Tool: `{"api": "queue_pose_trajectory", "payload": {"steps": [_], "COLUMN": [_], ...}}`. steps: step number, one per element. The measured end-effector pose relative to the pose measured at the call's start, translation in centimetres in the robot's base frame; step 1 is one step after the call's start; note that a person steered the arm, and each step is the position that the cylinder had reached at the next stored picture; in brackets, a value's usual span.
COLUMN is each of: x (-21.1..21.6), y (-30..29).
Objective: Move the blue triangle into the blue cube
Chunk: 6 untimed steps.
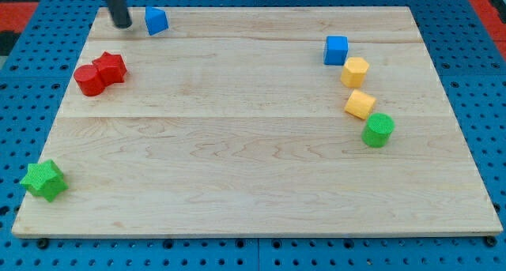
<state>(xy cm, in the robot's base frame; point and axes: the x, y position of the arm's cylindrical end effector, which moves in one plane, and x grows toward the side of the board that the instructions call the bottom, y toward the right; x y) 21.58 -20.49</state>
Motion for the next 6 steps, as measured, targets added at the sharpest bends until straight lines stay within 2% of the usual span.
{"api": "queue_pose_trajectory", "payload": {"steps": [1,3,5,6], "x": [0.5,2.4,4.9,8.5], "y": [7.0,13.9,25.3,25.3]}}
